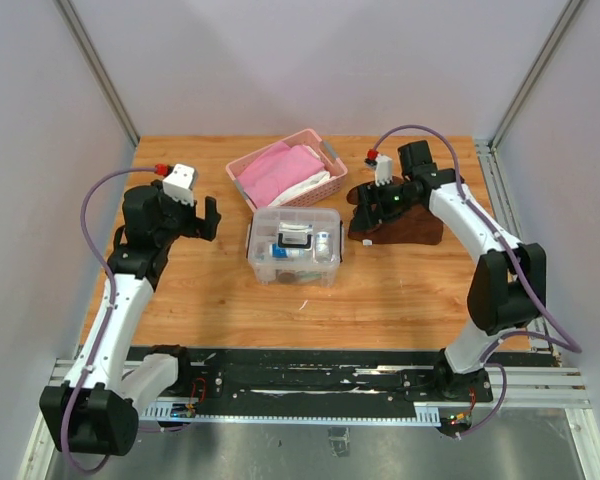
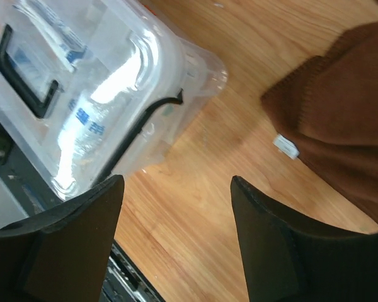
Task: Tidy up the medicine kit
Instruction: Close the medicine box at the center of the board, then reset both arms
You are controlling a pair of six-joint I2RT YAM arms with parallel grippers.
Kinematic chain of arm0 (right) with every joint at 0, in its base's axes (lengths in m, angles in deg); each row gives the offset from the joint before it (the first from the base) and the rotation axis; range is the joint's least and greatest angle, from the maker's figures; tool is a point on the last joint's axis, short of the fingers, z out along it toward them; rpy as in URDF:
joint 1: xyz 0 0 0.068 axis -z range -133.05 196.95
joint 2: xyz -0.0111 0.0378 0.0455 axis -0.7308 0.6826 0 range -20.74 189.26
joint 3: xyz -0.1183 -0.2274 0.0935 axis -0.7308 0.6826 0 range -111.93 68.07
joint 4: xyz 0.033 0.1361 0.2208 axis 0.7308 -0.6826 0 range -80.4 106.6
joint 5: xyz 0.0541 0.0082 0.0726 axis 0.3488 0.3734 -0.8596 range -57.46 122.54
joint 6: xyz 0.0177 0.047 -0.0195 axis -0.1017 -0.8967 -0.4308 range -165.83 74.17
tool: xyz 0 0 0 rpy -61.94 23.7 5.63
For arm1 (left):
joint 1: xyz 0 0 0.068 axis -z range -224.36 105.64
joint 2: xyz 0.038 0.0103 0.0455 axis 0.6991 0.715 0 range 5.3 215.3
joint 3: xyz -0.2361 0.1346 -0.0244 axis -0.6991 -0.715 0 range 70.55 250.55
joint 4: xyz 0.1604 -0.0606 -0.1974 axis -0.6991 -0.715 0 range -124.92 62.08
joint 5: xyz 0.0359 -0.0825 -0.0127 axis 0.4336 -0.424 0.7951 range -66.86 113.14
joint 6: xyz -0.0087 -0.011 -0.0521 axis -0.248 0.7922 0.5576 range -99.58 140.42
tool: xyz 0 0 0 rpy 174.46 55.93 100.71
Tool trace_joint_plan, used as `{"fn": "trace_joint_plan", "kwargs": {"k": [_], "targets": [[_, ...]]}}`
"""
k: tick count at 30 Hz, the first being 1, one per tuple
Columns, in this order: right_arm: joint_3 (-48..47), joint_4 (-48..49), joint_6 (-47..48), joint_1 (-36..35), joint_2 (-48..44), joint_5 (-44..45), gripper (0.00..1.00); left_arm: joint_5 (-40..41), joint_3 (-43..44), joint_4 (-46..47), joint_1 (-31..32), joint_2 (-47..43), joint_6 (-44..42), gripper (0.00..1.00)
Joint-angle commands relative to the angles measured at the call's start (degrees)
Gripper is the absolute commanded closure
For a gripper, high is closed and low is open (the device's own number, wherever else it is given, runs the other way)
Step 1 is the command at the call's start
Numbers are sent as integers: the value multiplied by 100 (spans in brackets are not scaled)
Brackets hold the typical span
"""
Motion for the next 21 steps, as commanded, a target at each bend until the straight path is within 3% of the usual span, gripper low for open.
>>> {"fn": "trace_joint_plan", "kwargs": {"k": [1,9,15,21], "targets": [[-249,-677,786,76,-684,1473,29,461,-441,1022,-90,-452,14,1],[844,-205,1748,130,-2421,3831,19,971,-1337,2226,-114,-1110,-30,1],[1960,413,1947,278,-3810,4373,17,976,-1861,2627,-133,-1460,-44,1],[2851,812,1734,316,-4781,4480,17,774,-1945,2421,-151,-1815,-86,1]]}}
